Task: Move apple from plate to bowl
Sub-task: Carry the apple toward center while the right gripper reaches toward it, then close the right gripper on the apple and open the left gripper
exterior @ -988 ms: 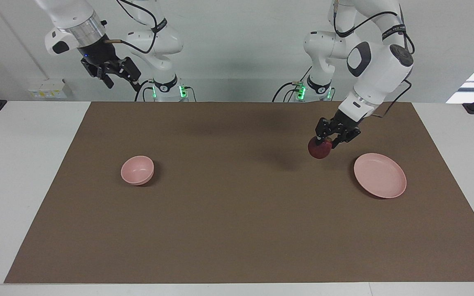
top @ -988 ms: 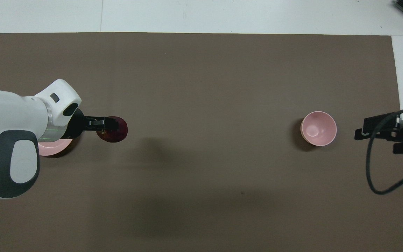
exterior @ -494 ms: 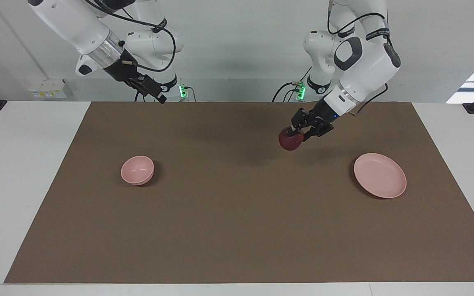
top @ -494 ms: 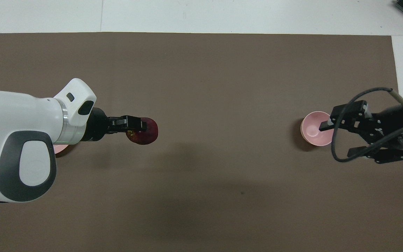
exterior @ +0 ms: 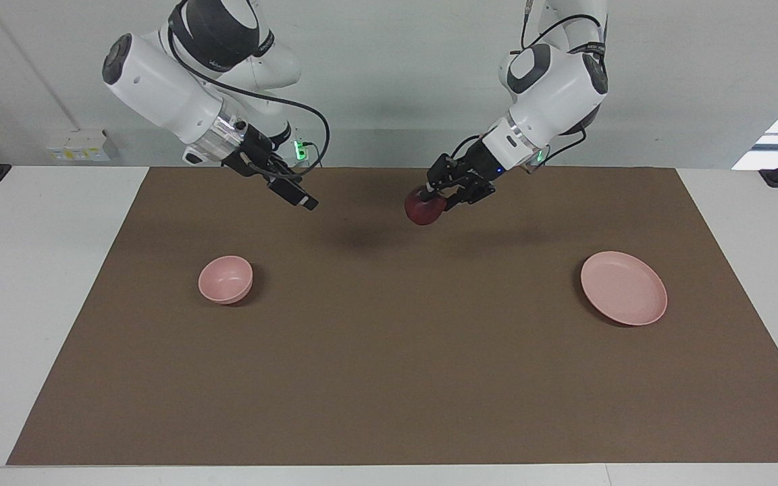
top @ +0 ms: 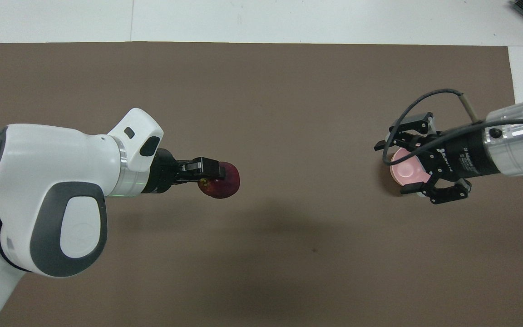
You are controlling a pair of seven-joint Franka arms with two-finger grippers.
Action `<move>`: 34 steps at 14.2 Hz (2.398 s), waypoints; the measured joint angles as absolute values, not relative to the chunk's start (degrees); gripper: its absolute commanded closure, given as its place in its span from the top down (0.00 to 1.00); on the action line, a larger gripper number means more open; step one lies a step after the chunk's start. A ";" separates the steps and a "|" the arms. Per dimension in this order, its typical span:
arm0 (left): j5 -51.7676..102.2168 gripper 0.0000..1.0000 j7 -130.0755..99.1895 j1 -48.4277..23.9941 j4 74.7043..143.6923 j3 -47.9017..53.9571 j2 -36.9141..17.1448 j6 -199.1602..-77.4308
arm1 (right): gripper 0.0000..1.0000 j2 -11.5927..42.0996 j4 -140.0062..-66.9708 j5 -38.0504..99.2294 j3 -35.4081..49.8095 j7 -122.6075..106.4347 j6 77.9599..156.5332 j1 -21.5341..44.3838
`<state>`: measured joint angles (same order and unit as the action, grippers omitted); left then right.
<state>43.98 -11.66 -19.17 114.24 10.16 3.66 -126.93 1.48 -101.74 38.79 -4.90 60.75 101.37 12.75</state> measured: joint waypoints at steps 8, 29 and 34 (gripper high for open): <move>44.64 0.00 -18.15 -22.25 114.18 13.87 2.95 -139.08 | 1.00 4.54 -103.80 48.72 -4.97 66.14 101.68 14.56; 44.66 0.00 -19.96 -24.28 114.27 14.07 2.81 -140.07 | 0.00 4.13 -106.96 51.90 -5.16 66.63 106.27 20.84; 44.67 0.61 -19.96 -24.37 114.23 14.08 2.81 -140.11 | 0.00 4.13 -106.93 51.94 -5.20 65.02 106.12 20.71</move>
